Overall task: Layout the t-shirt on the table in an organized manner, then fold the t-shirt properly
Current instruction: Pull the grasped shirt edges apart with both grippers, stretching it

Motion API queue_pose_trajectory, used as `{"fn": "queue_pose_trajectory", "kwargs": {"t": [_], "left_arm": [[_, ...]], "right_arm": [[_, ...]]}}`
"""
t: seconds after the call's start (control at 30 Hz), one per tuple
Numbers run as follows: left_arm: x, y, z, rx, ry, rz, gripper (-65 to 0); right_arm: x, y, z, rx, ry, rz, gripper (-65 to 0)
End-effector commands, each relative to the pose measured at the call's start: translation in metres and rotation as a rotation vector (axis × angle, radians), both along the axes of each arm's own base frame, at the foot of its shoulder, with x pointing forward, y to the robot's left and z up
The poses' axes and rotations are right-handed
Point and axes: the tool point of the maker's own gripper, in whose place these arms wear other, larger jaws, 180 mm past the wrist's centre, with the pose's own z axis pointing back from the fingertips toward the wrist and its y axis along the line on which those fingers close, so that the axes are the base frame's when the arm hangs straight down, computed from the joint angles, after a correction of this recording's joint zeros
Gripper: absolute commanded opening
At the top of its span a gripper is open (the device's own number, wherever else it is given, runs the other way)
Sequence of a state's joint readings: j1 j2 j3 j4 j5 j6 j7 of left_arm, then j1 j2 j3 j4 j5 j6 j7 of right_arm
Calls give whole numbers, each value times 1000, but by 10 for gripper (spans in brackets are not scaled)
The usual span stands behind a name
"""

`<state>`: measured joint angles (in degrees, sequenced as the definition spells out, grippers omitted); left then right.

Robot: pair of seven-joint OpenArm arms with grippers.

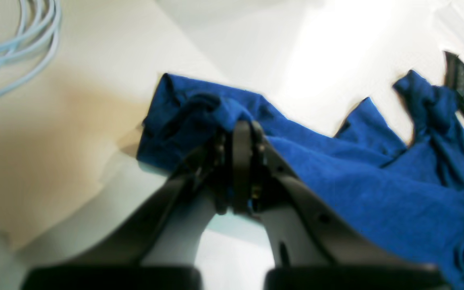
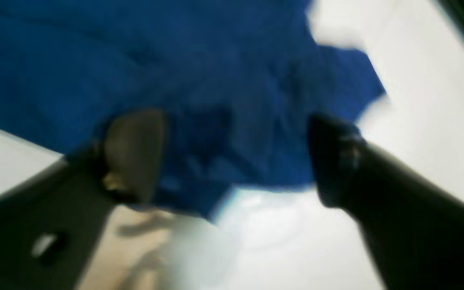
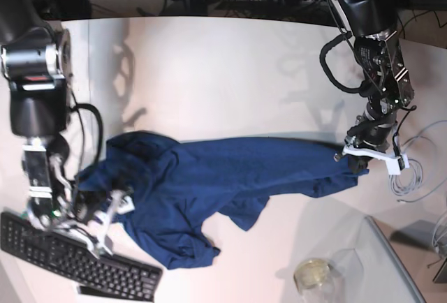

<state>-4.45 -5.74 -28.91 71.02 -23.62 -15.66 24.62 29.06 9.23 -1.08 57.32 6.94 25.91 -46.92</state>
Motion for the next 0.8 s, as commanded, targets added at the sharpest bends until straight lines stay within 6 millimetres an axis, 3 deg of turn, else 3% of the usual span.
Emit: {"fn": "queue_pose_trajectory", "kwargs": {"t": [0.0, 0.1, 0.17, 0.23, 0.3, 0.4, 0.7, 0.77], "left_arm": [[9, 4, 16, 12, -57, 3, -650], [5, 5, 13, 13, -48, 3, -650], [0, 5, 10, 17, -40, 4, -650], [0, 5, 10, 17, -40, 4, -650], [-1, 5, 10, 18, -40, 3, -650], [-2, 5, 9, 18, -37, 3, -650], [-9, 9, 4, 20, -23, 12, -650], [-9, 9, 4, 20, -23, 12, -650]], "right_arm": [[1, -19, 16, -4, -62, -39, -92], [-49, -33, 11, -1, -100, -94, -120], [-79, -21, -9, 22, -64, -92, -120], [-92, -6, -29, 75, -49, -96, -120], [-93, 7, -41, 133, -77, -104, -120], [-91, 11, -55, 166, -68, -119, -122], [-82, -2, -77, 180, -26, -154, -128], [-82, -3, -82, 184, -4, -160, -159]]}}
